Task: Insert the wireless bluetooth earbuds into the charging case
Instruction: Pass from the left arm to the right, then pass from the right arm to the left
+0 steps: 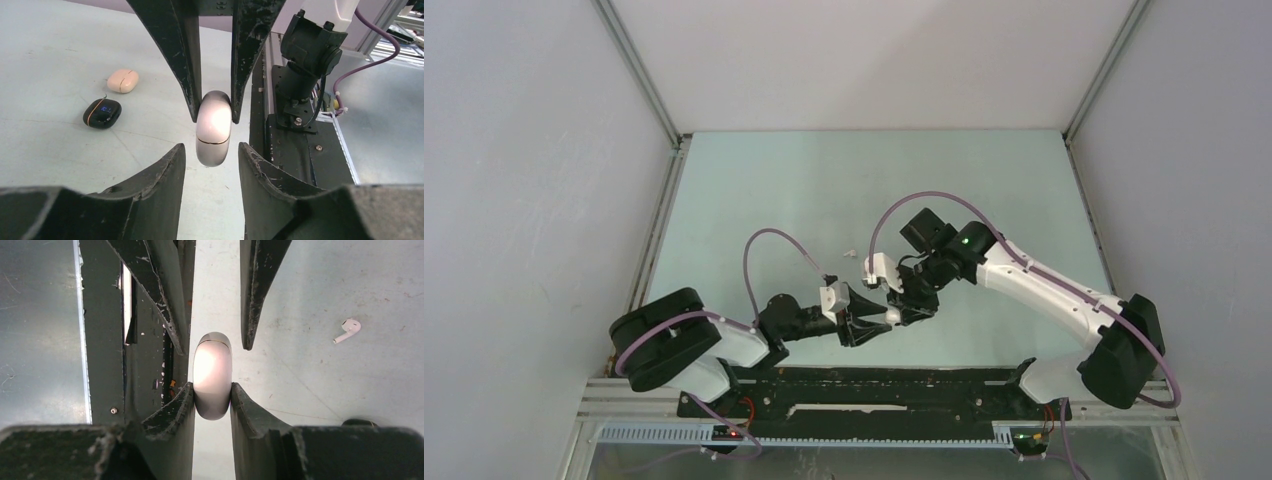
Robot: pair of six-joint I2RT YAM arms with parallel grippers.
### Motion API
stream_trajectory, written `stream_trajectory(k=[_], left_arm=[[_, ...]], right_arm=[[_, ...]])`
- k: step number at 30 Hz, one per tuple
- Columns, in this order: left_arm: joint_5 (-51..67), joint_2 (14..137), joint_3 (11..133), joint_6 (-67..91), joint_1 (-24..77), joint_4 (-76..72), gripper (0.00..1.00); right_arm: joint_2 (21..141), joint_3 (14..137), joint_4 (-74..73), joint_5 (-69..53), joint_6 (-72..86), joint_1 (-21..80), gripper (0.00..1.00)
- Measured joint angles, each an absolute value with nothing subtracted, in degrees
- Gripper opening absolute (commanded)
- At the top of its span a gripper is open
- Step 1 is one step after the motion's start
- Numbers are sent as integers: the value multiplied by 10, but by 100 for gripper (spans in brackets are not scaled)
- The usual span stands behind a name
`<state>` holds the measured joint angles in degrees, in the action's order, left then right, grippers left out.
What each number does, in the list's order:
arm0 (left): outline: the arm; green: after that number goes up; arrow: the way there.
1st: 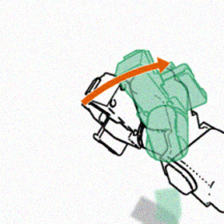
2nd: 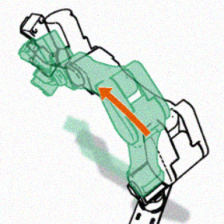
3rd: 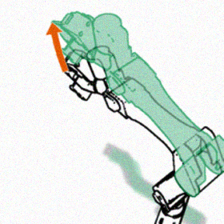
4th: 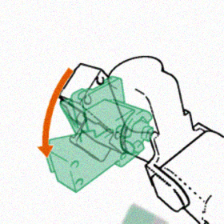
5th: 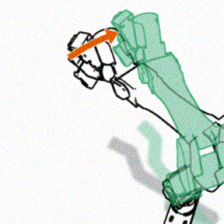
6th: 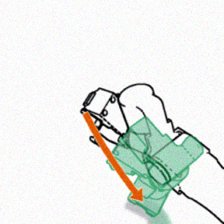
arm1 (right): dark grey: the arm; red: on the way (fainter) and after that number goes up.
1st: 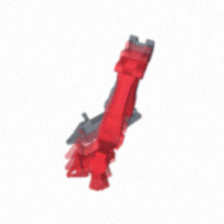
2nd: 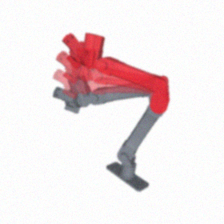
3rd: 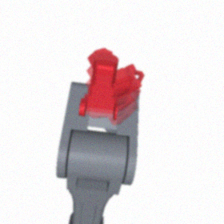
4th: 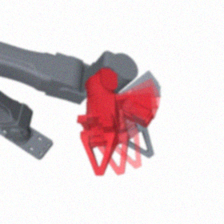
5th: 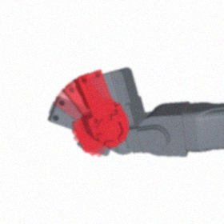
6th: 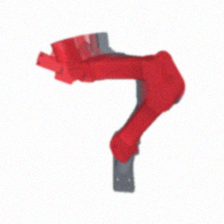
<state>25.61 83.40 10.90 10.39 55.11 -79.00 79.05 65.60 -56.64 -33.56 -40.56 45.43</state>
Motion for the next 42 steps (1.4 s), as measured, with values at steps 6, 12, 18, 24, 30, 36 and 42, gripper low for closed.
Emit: stream_trajectory(k=[6, 12, 18, 24, 30, 36, 42], left_arm=[[256, 834, 111, 95, 558, -775, 49], [255, 834, 110, 89, 564, -768, 43], [256, 834, 111, 89, 566, -771, 42], [256, 834, 111, 88, 569, -774, 36], [255, 834, 111, 83, 570, -773, 28], [252, 833, 119, 74, 573, -761, 13], [251, 832, 120, 69, 576, -755, 0]], right_arm=[[790, 675, -582, -315, -405, 468, 12], [790, 693, -593, -312, -405, 478, 12], [795, 697, -594, -311, -405, 483, 14], [816, 701, -596, -307, -399, 491, 14], [826, 718, -608, -302, -393, 492, 14], [831, 727, -622, -295, -392, 493, 15], [834, 727, -625, -295, -388, 492, 31]])
